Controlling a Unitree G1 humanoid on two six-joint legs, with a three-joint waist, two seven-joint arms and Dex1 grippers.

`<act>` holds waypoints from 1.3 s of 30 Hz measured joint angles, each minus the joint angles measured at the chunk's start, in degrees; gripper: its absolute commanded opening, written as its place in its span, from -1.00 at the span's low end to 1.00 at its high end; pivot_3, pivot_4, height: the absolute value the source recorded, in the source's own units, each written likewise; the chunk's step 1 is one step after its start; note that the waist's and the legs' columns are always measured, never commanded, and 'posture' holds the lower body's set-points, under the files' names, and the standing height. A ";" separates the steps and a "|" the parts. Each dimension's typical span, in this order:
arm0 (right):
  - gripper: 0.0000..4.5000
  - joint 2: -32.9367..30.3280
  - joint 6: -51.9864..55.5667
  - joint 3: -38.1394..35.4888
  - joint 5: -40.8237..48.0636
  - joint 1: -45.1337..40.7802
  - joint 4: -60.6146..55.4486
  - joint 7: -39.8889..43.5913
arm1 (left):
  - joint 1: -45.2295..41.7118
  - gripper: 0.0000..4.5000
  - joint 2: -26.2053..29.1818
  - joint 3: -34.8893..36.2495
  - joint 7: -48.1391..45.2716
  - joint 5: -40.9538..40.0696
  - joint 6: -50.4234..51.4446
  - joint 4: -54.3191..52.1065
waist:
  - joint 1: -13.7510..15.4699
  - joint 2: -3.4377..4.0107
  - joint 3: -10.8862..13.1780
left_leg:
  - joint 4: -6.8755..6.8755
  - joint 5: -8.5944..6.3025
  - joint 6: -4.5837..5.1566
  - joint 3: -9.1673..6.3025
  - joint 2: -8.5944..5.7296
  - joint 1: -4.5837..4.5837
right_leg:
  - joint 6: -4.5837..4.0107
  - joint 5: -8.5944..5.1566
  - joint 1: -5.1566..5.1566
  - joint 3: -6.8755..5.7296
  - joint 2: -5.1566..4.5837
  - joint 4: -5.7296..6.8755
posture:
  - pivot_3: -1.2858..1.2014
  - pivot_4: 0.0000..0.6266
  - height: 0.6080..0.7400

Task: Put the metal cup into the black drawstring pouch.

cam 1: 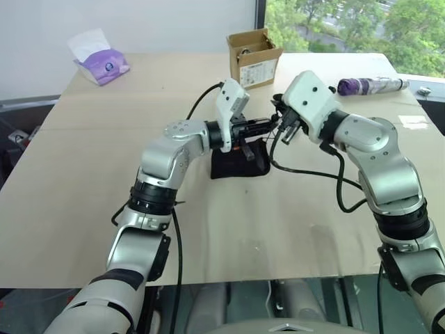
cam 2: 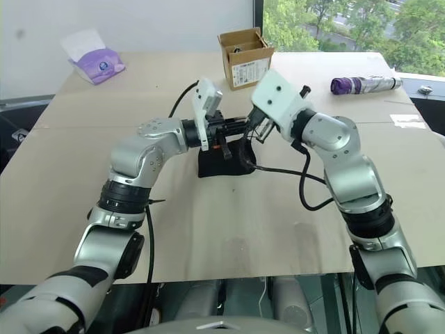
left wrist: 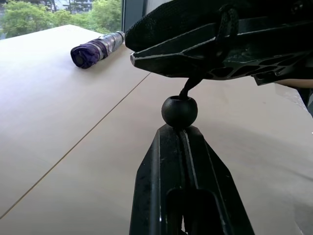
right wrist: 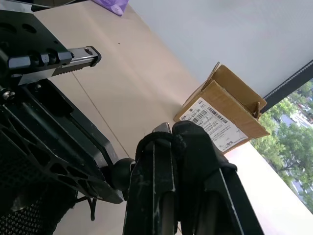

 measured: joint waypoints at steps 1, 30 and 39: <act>-1.00 0.00 0.03 0.00 0.03 0.00 -0.07 -0.01 | 0.00 -0.82 0.02 0.00 -0.12 0.09 -0.13 0.00 | 0.00 0.00 0.00 | 0.00 0.00 0.00 0.00 0.00 0.00 | 0.00 0.00 0.00 0.00 0.00 0.00 | 0.03 -0.52 1.00; -1.00 -0.26 0.98 0.11 0.43 0.11 -0.34 -0.43 | -1.24 -0.02 -0.37 -0.10 -1.94 1.08 -1.27 -0.16 | 0.03 0.00 0.00 | 0.01 0.00 0.01 0.00 0.00 0.00 | 0.00 0.00 0.00 0.00 0.00 0.00 | 0.03 -0.52 1.00; -1.00 -0.05 1.10 -0.02 0.95 0.12 -0.46 -0.49 | -1.14 -0.94 -0.35 -0.37 -1.99 2.10 -1.14 -0.16 | 0.01 0.00 0.00 | 0.01 0.00 0.00 0.00 0.00 0.00 | 0.00 0.00 0.00 0.00 0.00 0.01 | 0.03 -0.52 1.00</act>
